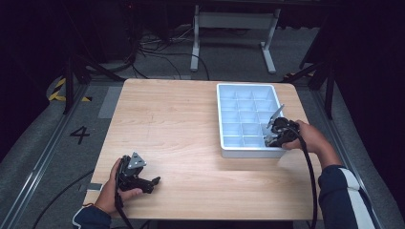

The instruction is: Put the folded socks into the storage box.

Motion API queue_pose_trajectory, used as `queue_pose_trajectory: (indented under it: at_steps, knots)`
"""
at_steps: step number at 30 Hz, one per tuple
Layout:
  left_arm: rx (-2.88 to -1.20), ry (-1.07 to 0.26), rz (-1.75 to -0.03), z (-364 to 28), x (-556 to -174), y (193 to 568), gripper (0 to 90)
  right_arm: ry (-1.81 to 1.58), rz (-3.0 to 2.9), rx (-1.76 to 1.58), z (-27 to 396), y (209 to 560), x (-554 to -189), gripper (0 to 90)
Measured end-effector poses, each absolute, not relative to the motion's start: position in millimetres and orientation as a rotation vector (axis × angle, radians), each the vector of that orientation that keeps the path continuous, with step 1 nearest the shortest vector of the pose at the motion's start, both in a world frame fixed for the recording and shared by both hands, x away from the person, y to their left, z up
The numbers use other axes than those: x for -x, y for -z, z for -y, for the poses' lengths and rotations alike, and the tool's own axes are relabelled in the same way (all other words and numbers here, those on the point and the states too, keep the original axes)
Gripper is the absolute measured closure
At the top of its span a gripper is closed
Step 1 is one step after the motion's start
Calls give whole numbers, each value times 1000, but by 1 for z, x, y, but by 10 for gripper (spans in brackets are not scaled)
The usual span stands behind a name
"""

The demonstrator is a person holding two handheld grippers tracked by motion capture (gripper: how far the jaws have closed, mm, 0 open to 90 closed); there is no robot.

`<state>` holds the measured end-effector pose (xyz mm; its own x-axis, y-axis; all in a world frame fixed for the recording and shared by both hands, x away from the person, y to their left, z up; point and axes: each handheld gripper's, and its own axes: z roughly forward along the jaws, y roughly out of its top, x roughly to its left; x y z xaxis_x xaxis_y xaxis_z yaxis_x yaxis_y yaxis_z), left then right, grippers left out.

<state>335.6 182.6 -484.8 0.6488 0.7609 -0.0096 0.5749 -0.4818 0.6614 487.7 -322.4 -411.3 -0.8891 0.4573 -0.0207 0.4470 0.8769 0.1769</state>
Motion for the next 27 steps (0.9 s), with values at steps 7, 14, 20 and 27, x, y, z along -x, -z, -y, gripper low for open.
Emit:
queue_pose_trajectory:
  at_steps: [7,14,20,27]
  knots:
    - [-2227,-378,-1033,-183,-336,485,4,-266,-2986,-743,324,413,-488,787]
    - [-2228,-378,-1033,-183,-336,485,4,-284,-2976,-773,325,415,-487,787]
    - [-2227,-378,-1033,-183,-336,485,4,-286,-2978,-756,325,415,-487,779]
    - [-2227,-378,-1033,-183,-336,485,4,-322,-2959,-761,328,413,-484,769]
